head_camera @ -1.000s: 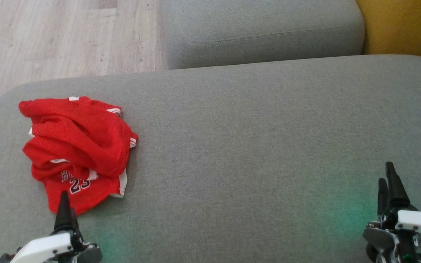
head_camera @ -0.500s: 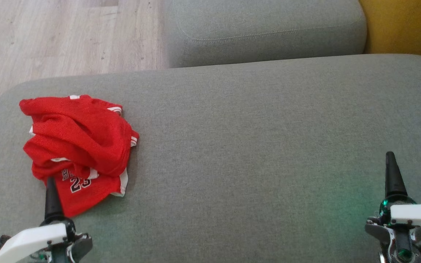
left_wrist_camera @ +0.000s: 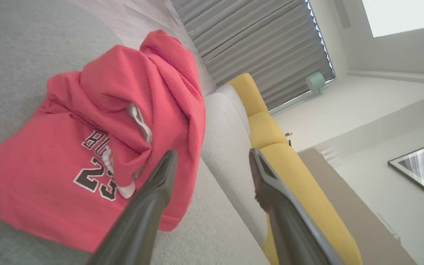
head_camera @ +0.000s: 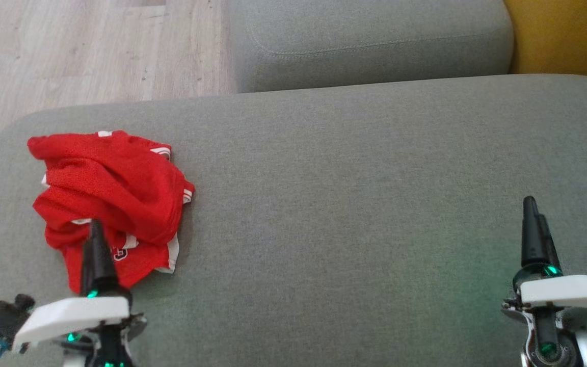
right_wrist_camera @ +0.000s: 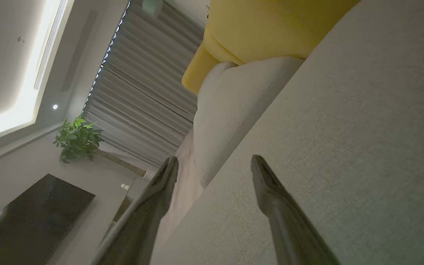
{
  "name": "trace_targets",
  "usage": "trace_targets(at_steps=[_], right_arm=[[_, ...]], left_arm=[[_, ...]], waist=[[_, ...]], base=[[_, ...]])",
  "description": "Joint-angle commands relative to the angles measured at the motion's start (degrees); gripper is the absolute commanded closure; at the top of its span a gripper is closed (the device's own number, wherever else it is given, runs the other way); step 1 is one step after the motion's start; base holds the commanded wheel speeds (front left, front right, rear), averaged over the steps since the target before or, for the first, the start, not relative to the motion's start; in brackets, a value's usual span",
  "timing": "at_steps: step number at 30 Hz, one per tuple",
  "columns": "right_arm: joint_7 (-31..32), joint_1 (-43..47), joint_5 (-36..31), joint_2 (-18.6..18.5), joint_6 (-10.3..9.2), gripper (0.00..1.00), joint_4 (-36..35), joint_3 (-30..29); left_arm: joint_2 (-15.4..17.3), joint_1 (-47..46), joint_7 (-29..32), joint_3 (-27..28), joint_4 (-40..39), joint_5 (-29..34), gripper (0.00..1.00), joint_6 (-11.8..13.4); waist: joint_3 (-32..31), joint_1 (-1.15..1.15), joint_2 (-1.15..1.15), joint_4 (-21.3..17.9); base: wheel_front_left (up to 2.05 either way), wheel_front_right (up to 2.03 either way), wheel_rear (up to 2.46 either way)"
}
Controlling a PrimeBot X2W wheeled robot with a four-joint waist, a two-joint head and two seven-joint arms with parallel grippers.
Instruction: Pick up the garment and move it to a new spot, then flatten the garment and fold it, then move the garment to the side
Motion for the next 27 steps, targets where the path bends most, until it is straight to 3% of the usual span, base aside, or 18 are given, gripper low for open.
trace_targets(at_steps=[1,13,27], right_arm=[[-0.85,-2.62,-3.1,-0.34,-0.02,0.0,-2.83,0.92],[-2.71,-2.34,-13.93,-0.37,-0.02,0.0,-3.64,2.82],[-5.08,-2.29,-26.22,-0.42,-0.03,0.0,-3.94,4.76]], left_arm=[[0.38,-3.28,-0.62,-0.47,-2.84,3.16,0.0,0.16],[0.89,-4.25,-2.5,-6.36,-3.4,17.96,0.0,-0.26],[3.96,-6.12,-4.88,-13.67,-2.71,30.76,0.0,3.59]], waist=[[-0.01,0.0,0.0,0.06],[0.04,0.0,0.0,0.22],[-0.18,0.0,0.0,0.3]], base=[[0.0,0.0,0.0],[0.0,0.0,0.0],[0.0,0.0,0.0]])
